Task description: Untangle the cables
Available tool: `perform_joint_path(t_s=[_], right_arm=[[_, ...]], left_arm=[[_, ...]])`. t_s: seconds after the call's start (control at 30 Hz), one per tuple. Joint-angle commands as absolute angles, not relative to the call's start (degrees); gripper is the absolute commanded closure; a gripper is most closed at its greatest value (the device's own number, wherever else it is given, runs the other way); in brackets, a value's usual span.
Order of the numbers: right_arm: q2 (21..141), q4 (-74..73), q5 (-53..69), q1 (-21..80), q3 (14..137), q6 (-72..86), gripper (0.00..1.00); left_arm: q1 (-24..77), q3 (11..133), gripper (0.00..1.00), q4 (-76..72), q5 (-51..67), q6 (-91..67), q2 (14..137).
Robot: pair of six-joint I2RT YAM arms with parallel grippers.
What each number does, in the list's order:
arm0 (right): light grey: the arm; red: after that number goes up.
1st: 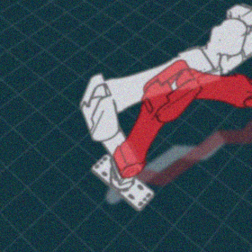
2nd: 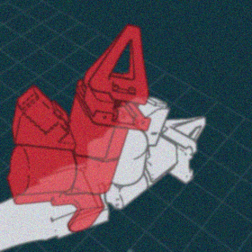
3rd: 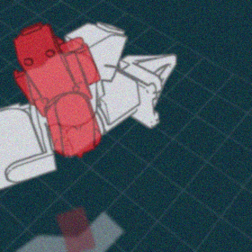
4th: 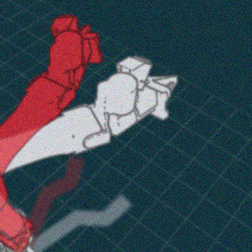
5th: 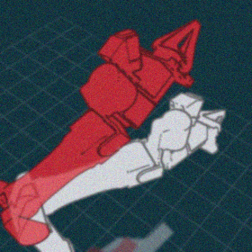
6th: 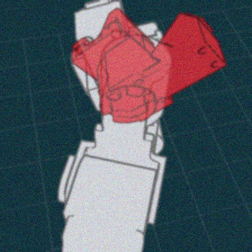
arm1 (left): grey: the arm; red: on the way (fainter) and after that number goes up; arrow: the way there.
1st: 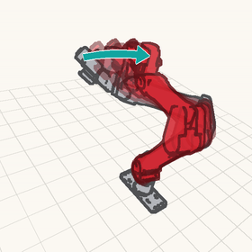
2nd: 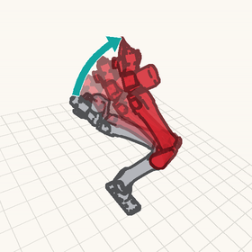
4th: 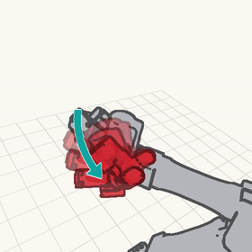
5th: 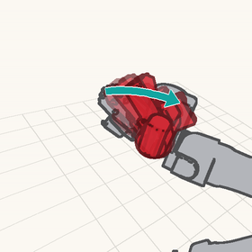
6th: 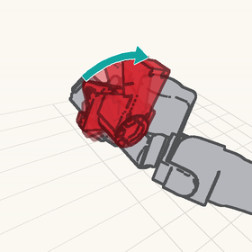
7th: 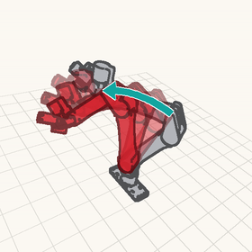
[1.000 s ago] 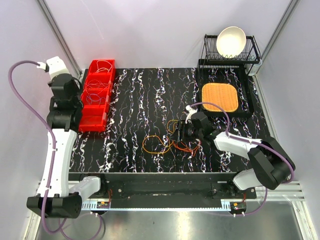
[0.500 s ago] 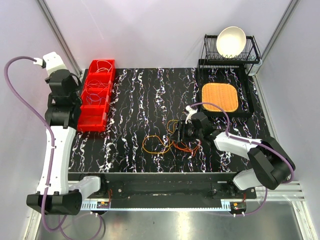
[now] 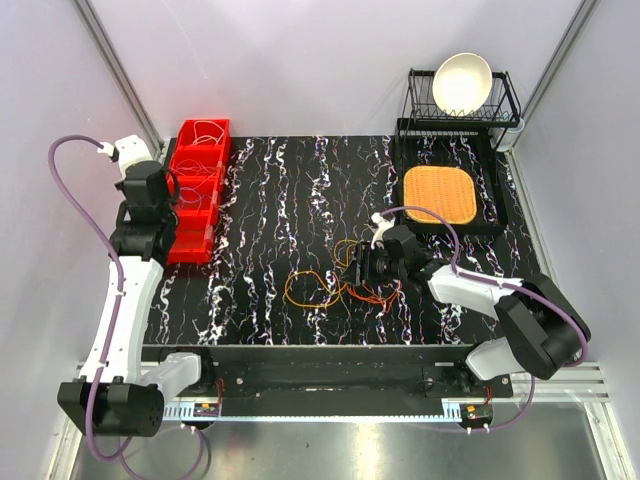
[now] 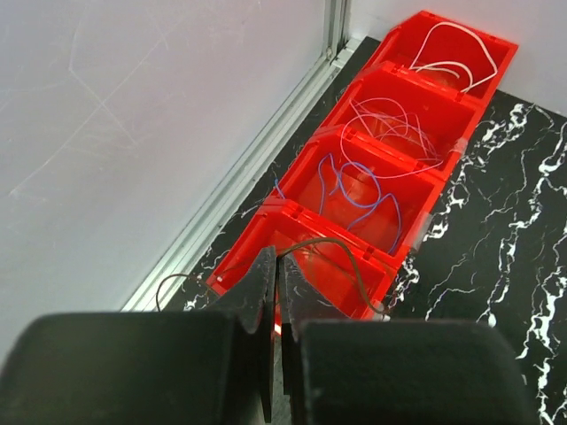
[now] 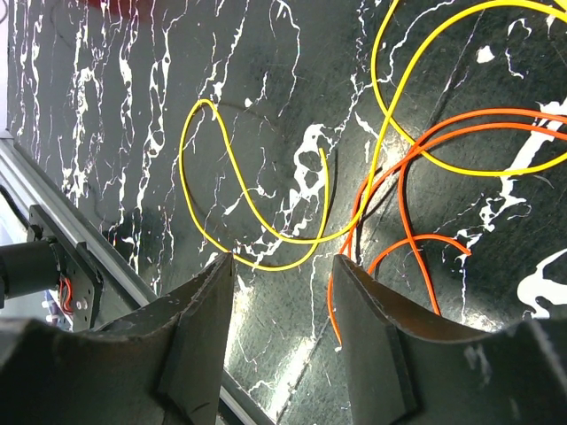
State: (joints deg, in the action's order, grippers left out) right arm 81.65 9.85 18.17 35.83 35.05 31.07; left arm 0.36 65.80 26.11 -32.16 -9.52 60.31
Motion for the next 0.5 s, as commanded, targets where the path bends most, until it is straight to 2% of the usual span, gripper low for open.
perform_joint_path(t_s=[0.0, 0.27, 0.47], right_arm=[[80.0, 12.9, 19.2, 35.3, 34.6, 29.9, 0.46], [79.8, 13.3, 19.7, 35.1, 34.3, 29.9, 0.46], [79.5, 13.6, 19.9, 34.9, 34.1, 29.9, 0.46]], left_arm=[[0.1, 65.1, 1.00, 22.8, -34.5, -10.7, 59.8], [-1.0, 64.6, 1.00, 26.0, -46.0, -12.7, 62.9], [-2.6, 65.3, 1.00, 28.6, -46.7, -14.6, 66.3]])
